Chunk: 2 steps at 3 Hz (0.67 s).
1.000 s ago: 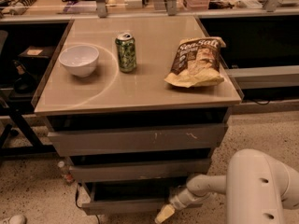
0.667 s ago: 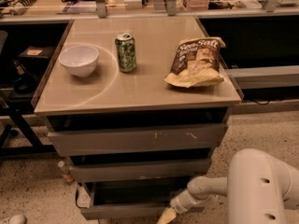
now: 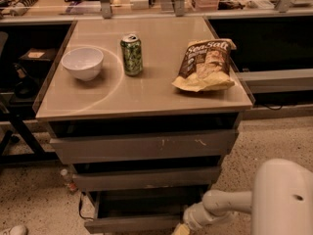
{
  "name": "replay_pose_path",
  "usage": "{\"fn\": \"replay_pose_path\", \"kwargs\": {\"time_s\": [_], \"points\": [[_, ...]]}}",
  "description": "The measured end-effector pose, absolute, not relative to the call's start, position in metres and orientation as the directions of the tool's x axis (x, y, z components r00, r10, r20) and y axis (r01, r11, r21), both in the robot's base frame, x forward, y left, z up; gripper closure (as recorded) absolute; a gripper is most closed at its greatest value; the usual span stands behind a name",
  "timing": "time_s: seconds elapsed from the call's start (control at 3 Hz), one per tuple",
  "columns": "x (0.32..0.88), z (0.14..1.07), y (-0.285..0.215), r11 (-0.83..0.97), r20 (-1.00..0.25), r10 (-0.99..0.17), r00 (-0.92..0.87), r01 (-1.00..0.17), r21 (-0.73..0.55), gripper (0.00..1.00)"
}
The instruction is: Open bottom drawer
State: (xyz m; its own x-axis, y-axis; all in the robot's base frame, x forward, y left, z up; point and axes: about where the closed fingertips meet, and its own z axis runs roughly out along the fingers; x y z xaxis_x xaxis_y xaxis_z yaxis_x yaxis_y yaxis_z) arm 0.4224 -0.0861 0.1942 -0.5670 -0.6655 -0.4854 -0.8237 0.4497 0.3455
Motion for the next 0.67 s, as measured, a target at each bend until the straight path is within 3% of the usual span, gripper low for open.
{"fn": "replay_pose_path", "kwargs": {"time_s": [0.67], "points": [[0.376, 0.227, -0.101, 0.488, -0.493, -0.615, -0.616, -0.788, 0.376, 0.00]]}}
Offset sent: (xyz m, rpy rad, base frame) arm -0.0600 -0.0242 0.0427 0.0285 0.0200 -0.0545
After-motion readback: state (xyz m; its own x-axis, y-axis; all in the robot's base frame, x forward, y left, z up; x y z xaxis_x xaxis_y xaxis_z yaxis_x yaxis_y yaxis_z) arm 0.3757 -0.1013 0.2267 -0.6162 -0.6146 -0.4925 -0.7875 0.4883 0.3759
